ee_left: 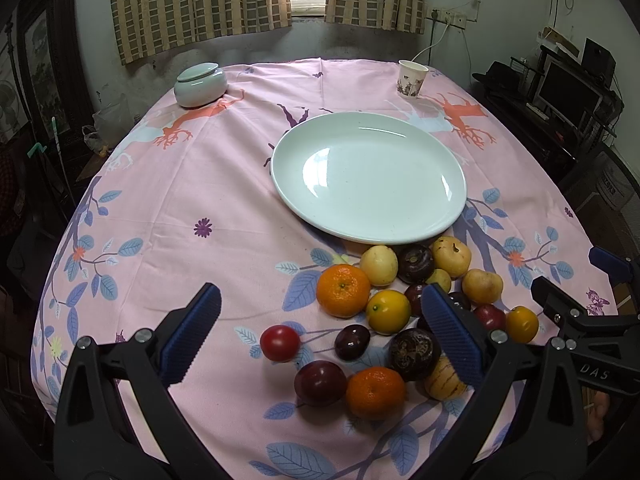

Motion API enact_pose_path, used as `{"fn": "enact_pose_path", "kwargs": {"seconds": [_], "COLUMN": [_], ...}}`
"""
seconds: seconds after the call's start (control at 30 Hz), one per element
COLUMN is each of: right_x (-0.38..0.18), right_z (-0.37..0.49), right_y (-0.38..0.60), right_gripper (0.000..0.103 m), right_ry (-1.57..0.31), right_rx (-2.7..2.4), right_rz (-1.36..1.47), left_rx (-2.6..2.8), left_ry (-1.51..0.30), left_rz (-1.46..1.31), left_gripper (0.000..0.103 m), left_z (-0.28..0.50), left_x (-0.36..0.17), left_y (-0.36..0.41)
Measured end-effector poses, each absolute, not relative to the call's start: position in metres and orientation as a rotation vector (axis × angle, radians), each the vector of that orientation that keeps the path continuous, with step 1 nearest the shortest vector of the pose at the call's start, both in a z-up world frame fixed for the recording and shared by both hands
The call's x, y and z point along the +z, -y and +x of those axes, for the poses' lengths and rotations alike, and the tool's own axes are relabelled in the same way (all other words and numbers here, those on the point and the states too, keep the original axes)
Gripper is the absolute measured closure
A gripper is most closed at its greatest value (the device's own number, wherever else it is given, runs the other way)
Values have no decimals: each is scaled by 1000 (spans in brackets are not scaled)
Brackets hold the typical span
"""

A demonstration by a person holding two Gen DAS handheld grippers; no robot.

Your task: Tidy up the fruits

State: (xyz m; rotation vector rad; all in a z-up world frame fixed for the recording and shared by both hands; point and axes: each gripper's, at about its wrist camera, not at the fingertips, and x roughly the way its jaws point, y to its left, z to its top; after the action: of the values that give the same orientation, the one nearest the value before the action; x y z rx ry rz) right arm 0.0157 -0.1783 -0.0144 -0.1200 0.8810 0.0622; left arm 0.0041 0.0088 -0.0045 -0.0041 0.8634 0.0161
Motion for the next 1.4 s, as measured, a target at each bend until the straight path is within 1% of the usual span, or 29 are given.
{"fn": "enact_pose_path", "kwargs": {"seconds": [0.27, 0.4, 0.6, 0.83, 0.87, 0.93, 1.0, 1.07, 1.1, 1.17, 1.2, 1.23, 1.4], "right_x": [-14, -13, -21, -47, -49, -57, -65, -76, -84, -101, -102, -100, -96], "right_z": [16, 10, -13, -43, -44, -42, -34, -22, -14, 1, 2, 1, -12], "right_y": [179, 180, 187, 198, 201, 205, 207, 207, 205, 206, 207, 207, 193], "right_gripper": [1, 1, 1, 3, 5, 22, 27, 28, 30, 45, 59, 65, 65], "right_ry": [-881, -866, -859, -871, -868, -881, -912, -931, -953, -1005, -981, -978, -995], "right_rx": [63, 68, 165, 159, 149, 124, 136, 144, 138, 176, 193, 211, 278], "right_rz": [-121, -121, -94, -143, -147, -168, -161, -165, -177, -144, -115, -101, -114], "left_rx": [10, 20, 55, 39, 43, 56, 66, 69, 71, 75, 76, 75, 28], "left_ry": [-866, -863, -923, -977, -980, -983, -983, -989, -995, -1003, -1007, -1009, -1011], "left_rz": [-5, -37, -101, -94, -88, -74, -71, -74, -74, -76, -77, -79, -97], "left_gripper": [2, 2, 2, 2, 2, 2, 2, 2, 2, 2, 2, 2, 2], "left_z": [3, -2, -20, -42, -44, -48, -52, -55, -55, -57, -58, -59, -56], "left_x": [-7, -8, -31, -64, -67, -70, -73, -76, -78, -80, -82, -83, -88], "left_y": [-12, -27, -51, -50, -51, -51, -54, -57, -59, -62, -64, -66, -65]}}
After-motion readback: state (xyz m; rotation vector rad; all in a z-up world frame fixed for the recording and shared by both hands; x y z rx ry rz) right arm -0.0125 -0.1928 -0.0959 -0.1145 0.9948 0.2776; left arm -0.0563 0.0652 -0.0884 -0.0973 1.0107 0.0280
